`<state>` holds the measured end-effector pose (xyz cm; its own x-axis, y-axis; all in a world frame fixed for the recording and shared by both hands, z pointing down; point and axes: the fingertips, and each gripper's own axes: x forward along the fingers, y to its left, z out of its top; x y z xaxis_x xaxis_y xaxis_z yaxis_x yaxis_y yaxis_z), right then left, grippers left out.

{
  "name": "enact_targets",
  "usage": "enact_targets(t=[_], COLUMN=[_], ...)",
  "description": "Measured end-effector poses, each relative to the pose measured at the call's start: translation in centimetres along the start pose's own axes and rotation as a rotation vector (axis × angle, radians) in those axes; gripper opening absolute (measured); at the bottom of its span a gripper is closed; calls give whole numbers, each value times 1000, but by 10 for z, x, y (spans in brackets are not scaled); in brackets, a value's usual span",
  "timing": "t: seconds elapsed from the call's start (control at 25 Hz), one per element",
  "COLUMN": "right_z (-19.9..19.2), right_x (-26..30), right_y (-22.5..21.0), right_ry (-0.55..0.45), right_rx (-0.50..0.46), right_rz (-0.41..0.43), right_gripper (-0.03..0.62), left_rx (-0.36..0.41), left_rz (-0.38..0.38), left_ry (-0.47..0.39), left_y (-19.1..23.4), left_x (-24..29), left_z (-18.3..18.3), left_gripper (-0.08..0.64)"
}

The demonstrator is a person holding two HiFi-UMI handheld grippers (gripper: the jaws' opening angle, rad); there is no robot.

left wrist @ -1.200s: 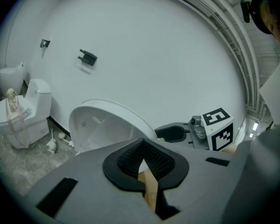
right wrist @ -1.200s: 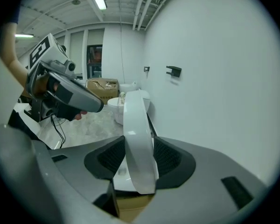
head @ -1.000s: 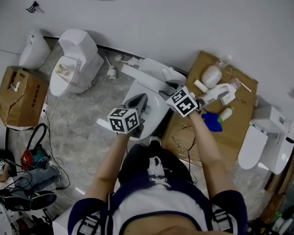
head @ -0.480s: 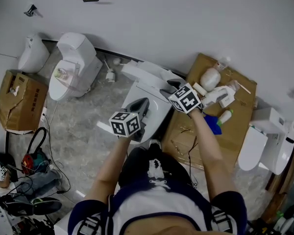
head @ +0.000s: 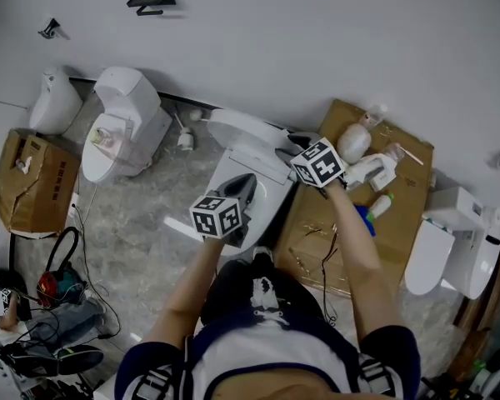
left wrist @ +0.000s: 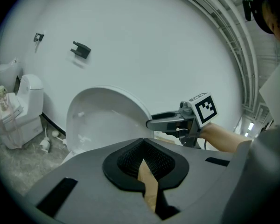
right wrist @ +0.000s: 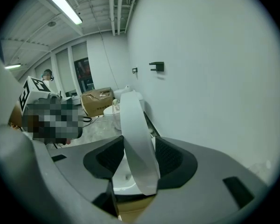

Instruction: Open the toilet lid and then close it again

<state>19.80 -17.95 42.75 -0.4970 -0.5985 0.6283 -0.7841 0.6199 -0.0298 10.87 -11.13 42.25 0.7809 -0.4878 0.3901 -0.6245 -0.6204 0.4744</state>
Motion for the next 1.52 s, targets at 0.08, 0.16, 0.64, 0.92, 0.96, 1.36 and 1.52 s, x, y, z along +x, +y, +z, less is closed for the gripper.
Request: enact_targets(t=[0.08, 0.16, 0.64, 0.92, 0.96, 1.36, 1.52], right_z=[3, 4, 9, 13, 13, 18, 42], right_x=[0, -1, 0, 1, 1, -2, -33], right_y=[-8, -16, -61, -76, -77, -75, -56], right_ry=[-8, -15, -115, -132, -138, -170, -396], right_rx=[14, 28, 120, 155, 160, 110, 15], right_rz=[-5, -15, -117, -132, -134, -161, -209], right_gripper=[189, 189, 189, 189, 189, 189, 189], left_rx=[2, 3, 57, 106, 118, 155, 161], left_rz=[-2, -3, 1, 6, 10, 24, 22], left_ry=[3, 6, -41, -69, -70, -71, -85], left_y=[0, 0, -3, -6, -6, -7, -9], left_x=[2, 4, 26, 35, 36, 48, 49], left_z=[1, 2, 27, 51, 52, 63, 68], left_gripper=[8, 8, 8, 8, 8, 8, 8])
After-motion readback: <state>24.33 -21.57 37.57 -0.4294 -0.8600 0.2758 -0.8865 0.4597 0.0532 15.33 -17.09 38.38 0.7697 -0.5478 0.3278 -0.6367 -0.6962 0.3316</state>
